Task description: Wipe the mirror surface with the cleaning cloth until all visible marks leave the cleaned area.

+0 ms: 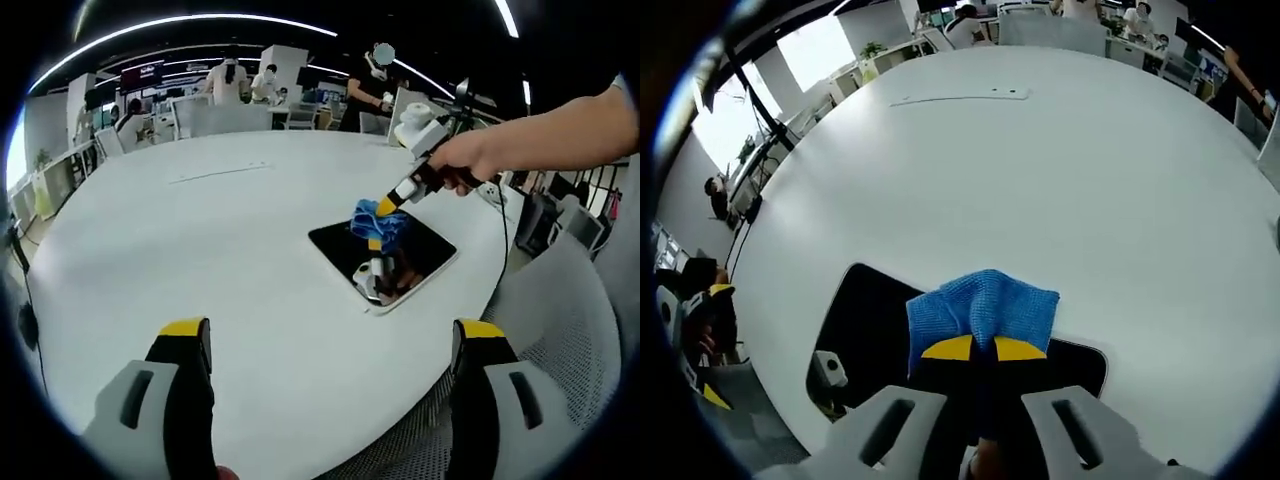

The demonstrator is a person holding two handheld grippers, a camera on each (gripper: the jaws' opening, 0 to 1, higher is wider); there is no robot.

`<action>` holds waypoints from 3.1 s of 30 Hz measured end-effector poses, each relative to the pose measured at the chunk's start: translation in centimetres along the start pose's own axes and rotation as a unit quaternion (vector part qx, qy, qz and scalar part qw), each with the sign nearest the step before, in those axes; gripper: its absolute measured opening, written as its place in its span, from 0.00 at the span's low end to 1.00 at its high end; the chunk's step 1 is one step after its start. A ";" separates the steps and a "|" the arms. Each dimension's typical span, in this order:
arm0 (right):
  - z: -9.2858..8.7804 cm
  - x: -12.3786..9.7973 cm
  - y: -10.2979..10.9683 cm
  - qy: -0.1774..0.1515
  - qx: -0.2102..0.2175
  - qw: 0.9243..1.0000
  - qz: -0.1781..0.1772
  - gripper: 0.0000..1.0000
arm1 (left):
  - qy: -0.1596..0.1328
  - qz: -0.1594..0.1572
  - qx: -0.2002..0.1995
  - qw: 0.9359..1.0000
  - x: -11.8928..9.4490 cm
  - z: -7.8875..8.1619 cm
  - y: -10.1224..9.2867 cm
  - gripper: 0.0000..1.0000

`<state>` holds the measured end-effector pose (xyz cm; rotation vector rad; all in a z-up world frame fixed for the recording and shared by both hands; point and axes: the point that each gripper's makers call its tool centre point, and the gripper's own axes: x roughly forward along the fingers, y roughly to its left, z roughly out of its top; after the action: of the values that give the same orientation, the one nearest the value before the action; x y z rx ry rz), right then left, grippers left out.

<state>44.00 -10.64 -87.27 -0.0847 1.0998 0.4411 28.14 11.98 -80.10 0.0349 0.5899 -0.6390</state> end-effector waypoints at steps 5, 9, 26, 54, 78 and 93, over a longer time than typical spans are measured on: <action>-0.1 -0.2 0.2 -0.003 -0.003 1.000 -0.006 0.00 | -0.004 0.003 0.018 1.000 -0.1 0.2 -0.1 0.99; -0.3 -0.5 0.5 -0.007 -0.013 1.000 -0.011 0.00 | -0.004 0.002 0.037 0.999 0.1 0.2 -0.3 0.99; -3.3 -2.0 2.2 -0.039 0.008 0.999 -0.009 0.00 | -0.020 -0.006 0.000 1.000 0.1 0.8 -0.3 0.99; -8.9 -4.5 5.0 -0.058 0.012 0.998 0.004 0.00 | 0.001 -0.017 0.010 1.000 0.3 0.1 -0.8 0.98; -10.9 -5.4 6.2 -0.070 0.023 0.997 0.025 0.00 | 0.020 -0.023 0.030 0.999 0.4 -0.6 -1.1 0.97; -10.8 -5.4 6.1 -0.068 0.025 0.997 0.040 0.00 | 0.029 -0.024 0.033 0.999 0.5 -1.0 -1.2 0.96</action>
<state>30.56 -9.76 -86.58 0.0336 0.9815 0.4827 27.32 10.94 -81.00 0.1005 0.6267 -0.7064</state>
